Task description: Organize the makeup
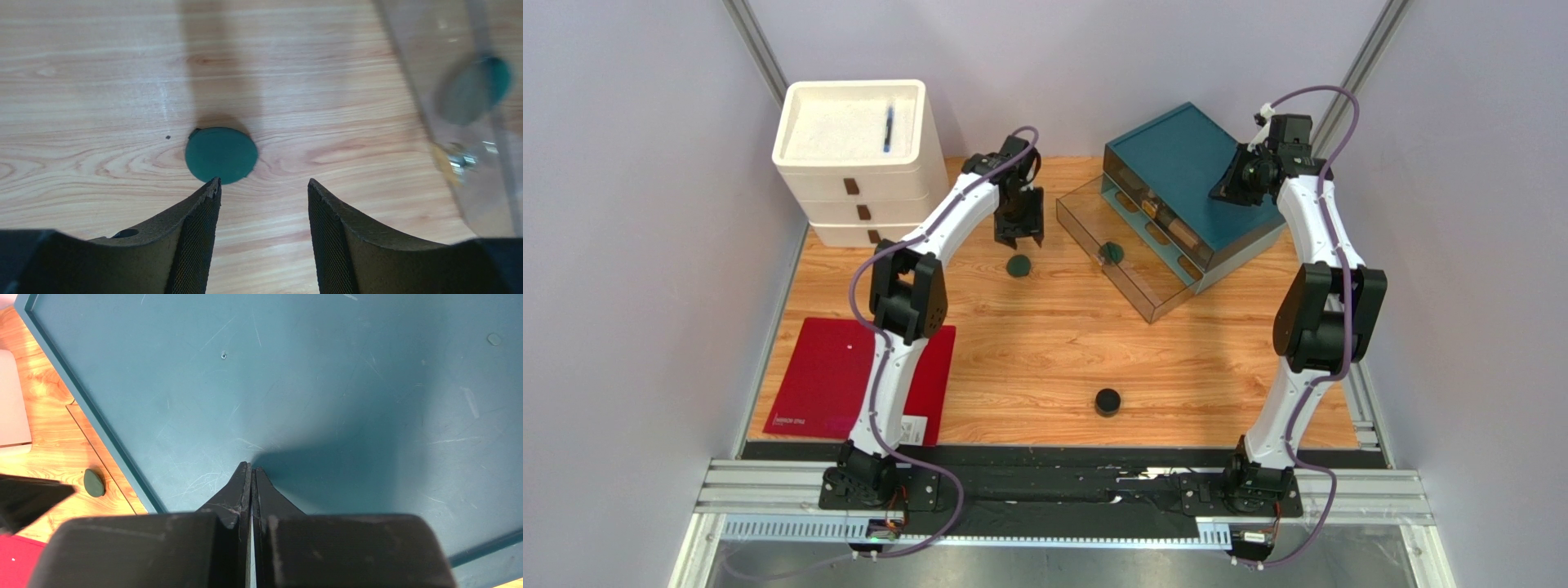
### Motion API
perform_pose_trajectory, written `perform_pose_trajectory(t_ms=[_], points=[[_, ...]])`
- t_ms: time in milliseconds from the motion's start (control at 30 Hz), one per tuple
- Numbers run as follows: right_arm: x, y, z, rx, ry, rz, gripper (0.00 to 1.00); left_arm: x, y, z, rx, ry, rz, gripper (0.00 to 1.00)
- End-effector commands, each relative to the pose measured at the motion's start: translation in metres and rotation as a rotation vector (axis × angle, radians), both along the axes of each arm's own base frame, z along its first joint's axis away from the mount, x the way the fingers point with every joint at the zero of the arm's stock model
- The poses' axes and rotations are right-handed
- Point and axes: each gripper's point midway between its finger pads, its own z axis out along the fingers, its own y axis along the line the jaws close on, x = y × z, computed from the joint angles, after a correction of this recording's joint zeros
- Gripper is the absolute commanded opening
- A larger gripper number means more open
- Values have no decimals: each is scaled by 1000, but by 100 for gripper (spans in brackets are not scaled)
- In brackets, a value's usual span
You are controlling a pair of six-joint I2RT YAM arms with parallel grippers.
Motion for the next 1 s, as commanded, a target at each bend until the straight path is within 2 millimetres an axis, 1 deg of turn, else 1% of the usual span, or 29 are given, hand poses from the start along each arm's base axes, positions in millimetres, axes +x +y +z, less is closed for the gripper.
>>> perform_pose_trajectory(t_ms=[0,233,467,533,567,600,633,700,800,900,933,967], points=[[-70,-5,-100,-52,409,-6,1,-14,12,-29,67,93,-5,60],[-70,-6,-98,-55,405,-6,1,-17,18,-51,94,142,1,60],[-70,-6,-99,-55,406,-6,1,-28,26,-80,122,216,-9,56],[-70,-5,-100,-50,409,-5,1,-30,26,-85,116,230,-12,47],[-70,-5,-100,-50,409,-5,1,-32,26,-88,110,241,-16,40],[-69,-5,-100,-48,406,-5,1,-33,25,-89,101,250,-21,12],[-70,-4,-99,-48,407,-5,1,-35,26,-91,106,256,-20,0],[-69,-5,-100,-48,407,-4,1,-36,29,-92,114,256,-23,0],[-70,-5,-99,-48,407,-4,1,-35,30,-86,119,239,-29,0],[-70,-4,-99,-47,407,-3,1,-29,25,-64,82,182,-36,0],[-69,-4,-99,-47,404,-3,1,-22,18,-44,40,132,-33,0],[-69,-4,-99,-45,407,-3,1,-19,13,-33,14,105,-41,0]])
